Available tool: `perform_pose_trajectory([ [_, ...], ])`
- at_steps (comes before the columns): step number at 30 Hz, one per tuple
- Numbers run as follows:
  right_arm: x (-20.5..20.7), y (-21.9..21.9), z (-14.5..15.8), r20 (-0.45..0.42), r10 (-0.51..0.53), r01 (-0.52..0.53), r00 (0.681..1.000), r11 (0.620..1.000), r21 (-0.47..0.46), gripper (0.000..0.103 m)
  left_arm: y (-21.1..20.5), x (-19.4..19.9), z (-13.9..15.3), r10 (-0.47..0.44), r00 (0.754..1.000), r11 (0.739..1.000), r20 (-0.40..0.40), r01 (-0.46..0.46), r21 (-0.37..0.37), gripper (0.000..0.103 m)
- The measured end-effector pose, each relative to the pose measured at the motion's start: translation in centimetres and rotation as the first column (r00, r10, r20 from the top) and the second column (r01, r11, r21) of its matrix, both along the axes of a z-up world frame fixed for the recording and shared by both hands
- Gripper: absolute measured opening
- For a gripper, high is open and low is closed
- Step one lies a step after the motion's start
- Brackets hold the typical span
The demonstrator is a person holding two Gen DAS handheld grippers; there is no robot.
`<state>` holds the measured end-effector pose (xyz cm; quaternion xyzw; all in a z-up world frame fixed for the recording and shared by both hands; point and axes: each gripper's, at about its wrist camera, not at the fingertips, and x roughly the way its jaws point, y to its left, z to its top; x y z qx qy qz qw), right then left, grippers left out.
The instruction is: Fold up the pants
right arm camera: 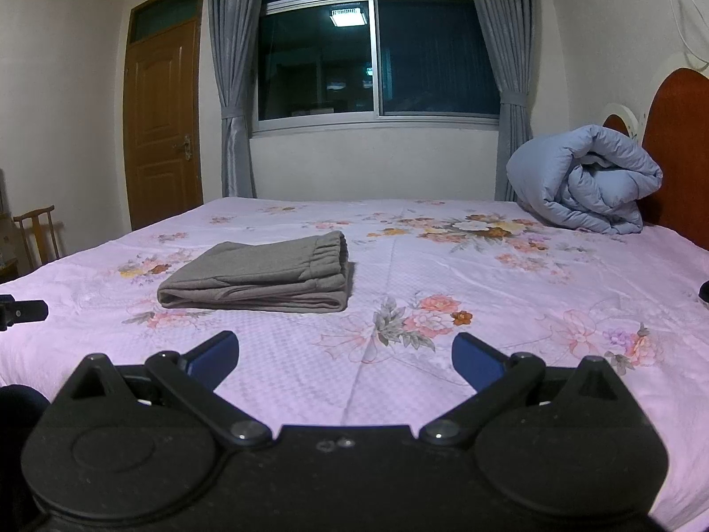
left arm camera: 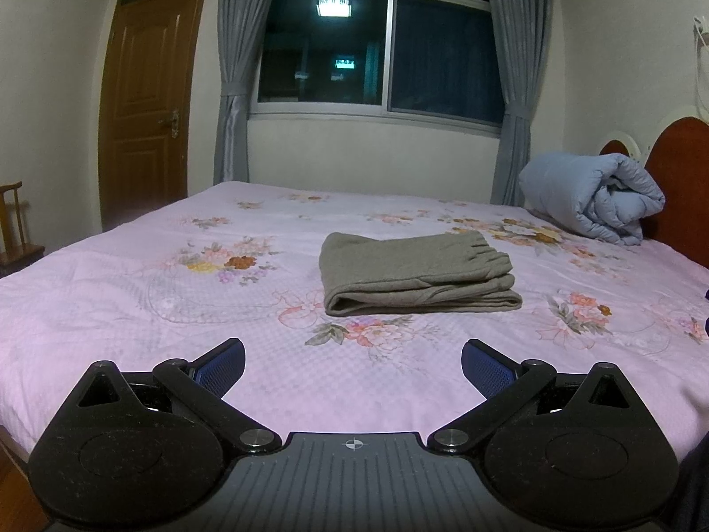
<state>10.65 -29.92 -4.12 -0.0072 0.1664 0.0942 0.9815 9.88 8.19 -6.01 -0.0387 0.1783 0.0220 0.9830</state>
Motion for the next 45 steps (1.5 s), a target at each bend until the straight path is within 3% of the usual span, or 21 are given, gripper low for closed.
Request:
perform_pose_trajectory([
  [45,-0.02,0.03,0.02,0.001,0.005,-0.005,1.0,1.0,-0.002,0.097,0.2,0.06,-0.03,0.002,1.0,1.0,0.003,-0.002,0.007,0.103],
])
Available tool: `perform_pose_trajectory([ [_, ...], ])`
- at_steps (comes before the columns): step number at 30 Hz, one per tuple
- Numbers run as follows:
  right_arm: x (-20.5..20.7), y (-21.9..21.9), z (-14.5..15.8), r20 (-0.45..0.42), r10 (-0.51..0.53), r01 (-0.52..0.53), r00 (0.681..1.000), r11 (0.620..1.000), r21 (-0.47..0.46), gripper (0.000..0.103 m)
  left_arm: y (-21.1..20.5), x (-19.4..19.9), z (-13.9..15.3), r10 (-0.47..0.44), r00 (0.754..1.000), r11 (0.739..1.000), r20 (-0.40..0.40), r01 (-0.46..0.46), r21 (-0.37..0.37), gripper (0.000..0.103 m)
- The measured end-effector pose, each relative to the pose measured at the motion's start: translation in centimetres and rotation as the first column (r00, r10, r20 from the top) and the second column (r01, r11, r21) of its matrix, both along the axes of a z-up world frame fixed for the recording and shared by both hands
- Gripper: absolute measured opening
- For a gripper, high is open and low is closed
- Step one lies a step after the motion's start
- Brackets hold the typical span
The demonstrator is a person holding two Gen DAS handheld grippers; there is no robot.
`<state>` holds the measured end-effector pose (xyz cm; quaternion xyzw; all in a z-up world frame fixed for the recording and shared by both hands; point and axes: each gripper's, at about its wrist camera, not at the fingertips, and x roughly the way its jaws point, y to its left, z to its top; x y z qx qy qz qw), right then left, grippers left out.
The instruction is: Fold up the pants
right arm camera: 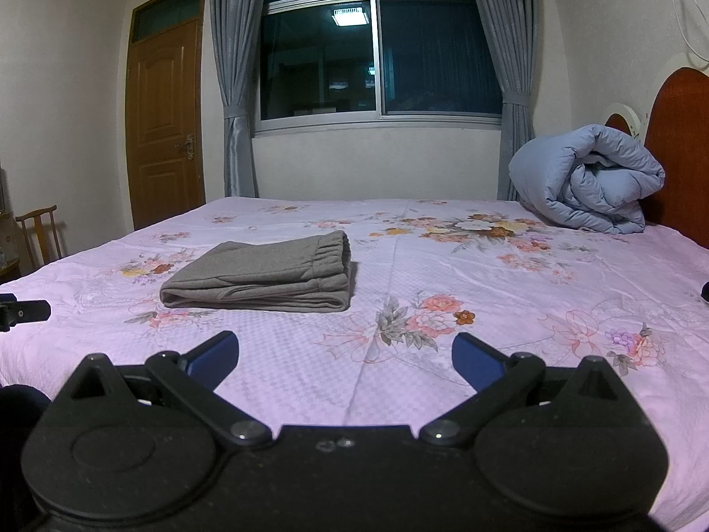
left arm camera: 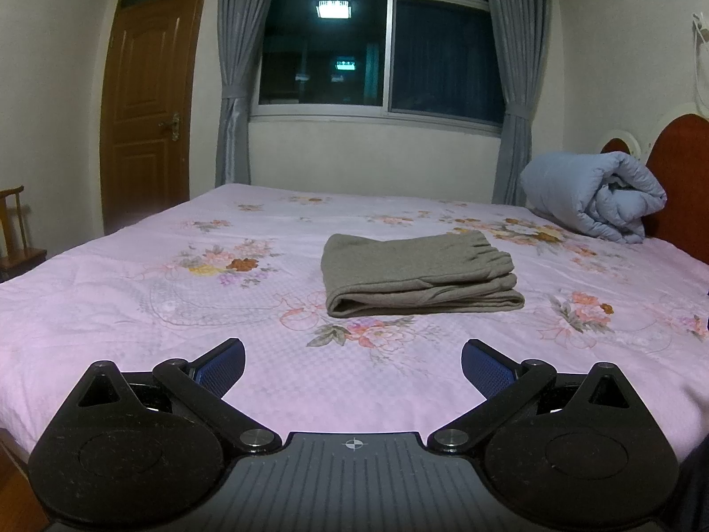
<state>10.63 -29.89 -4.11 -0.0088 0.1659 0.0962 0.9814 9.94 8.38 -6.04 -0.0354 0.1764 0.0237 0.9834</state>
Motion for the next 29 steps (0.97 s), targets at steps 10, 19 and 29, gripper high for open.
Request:
perform_pose_trajectory([
  [10,0.0,0.0,0.0,0.001,0.003,-0.003,1.0,1.0,0.0,0.097,-0.4,-0.5,0.1,-0.008,1.0,1.0,0.025,0.008,0.012,0.103],
  [19,0.0,0.1,0.0,0.0,0.01,-0.01,1.0,1.0,-0.001,0.097,-0.3,-0.5,0.1,0.012,1.0,1.0,0.018,-0.012,0.009,0.103],
  [29,-0.1,1.0,0.3,0.021,0.055,-0.056,0.998,0.998,0.0,0.097,-1.1,-0.7,0.2,-0.025,0.999,0.999,0.025,0.024,0.025,0.103],
])
